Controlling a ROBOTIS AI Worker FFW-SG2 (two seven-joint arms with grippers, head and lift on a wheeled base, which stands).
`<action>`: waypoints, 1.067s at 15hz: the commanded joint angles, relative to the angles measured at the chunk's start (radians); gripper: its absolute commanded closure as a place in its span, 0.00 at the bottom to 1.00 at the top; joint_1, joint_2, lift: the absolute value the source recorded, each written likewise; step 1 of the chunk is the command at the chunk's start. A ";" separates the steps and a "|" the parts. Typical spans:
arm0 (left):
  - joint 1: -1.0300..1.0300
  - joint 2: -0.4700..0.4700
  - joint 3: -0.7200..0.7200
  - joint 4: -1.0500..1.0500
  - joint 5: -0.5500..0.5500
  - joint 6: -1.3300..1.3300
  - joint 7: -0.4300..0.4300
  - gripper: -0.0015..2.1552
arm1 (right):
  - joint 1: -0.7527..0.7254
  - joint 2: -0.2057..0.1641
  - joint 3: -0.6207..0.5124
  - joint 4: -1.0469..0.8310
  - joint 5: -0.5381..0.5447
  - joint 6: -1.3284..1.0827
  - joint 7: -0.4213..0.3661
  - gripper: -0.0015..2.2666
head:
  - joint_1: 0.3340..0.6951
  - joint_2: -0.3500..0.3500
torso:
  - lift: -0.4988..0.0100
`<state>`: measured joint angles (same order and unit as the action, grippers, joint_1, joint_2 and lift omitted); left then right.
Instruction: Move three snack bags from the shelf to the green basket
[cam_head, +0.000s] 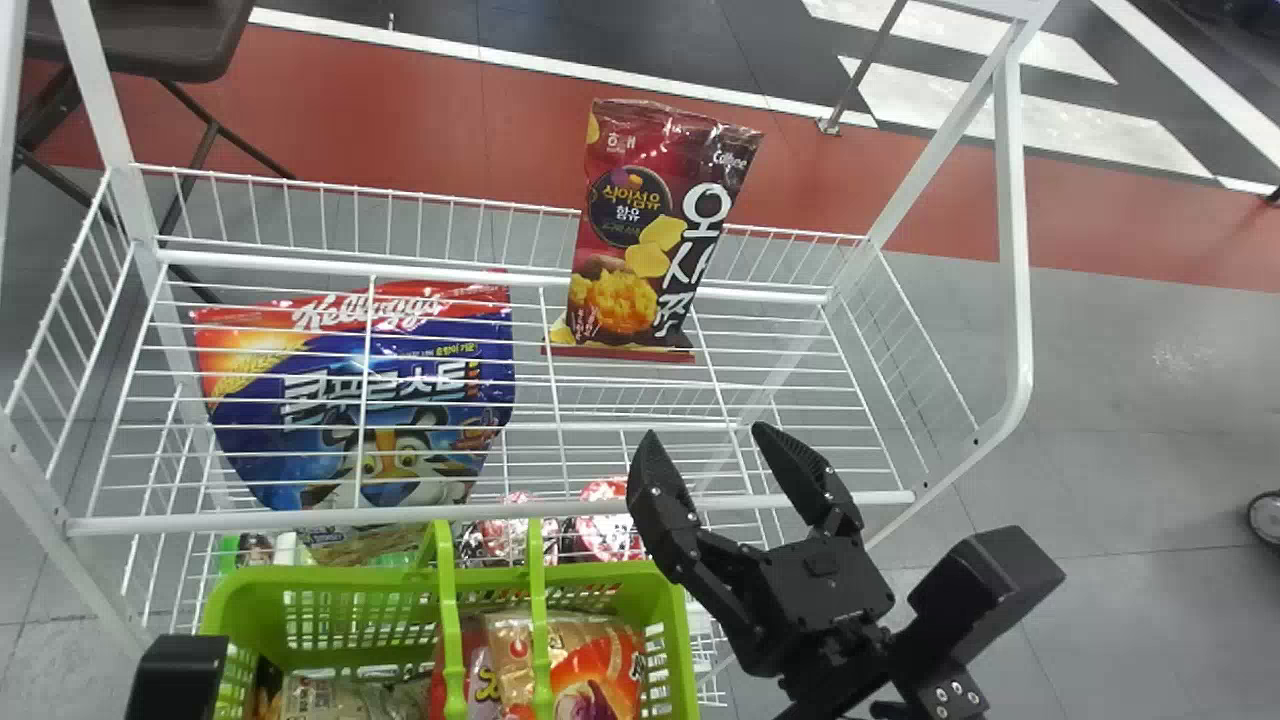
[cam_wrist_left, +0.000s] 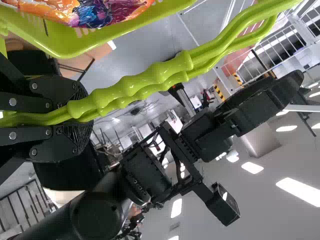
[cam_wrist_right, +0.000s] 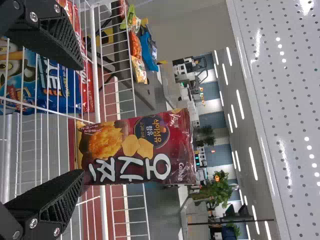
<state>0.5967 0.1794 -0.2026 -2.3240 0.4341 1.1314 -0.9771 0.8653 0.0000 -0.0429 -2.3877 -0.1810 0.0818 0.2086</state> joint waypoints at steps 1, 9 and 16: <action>0.000 0.000 0.000 0.000 0.000 0.000 -0.002 0.77 | -0.002 0.001 0.000 0.001 0.000 -0.003 0.000 0.04 | 1.00 0.00 | 0.89; 0.000 0.003 0.002 0.000 0.000 0.000 -0.002 0.77 | -0.002 0.001 -0.002 0.001 0.000 -0.003 0.002 0.04 | 1.00 0.00 | 0.89; 0.002 0.003 0.000 -0.003 0.000 0.000 -0.002 0.77 | 0.000 0.001 -0.003 0.001 0.000 -0.003 0.002 0.04 | 1.00 0.00 | 0.89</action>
<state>0.5972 0.1826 -0.2024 -2.3254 0.4341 1.1314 -0.9786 0.8651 0.0000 -0.0454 -2.3869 -0.1810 0.0792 0.2102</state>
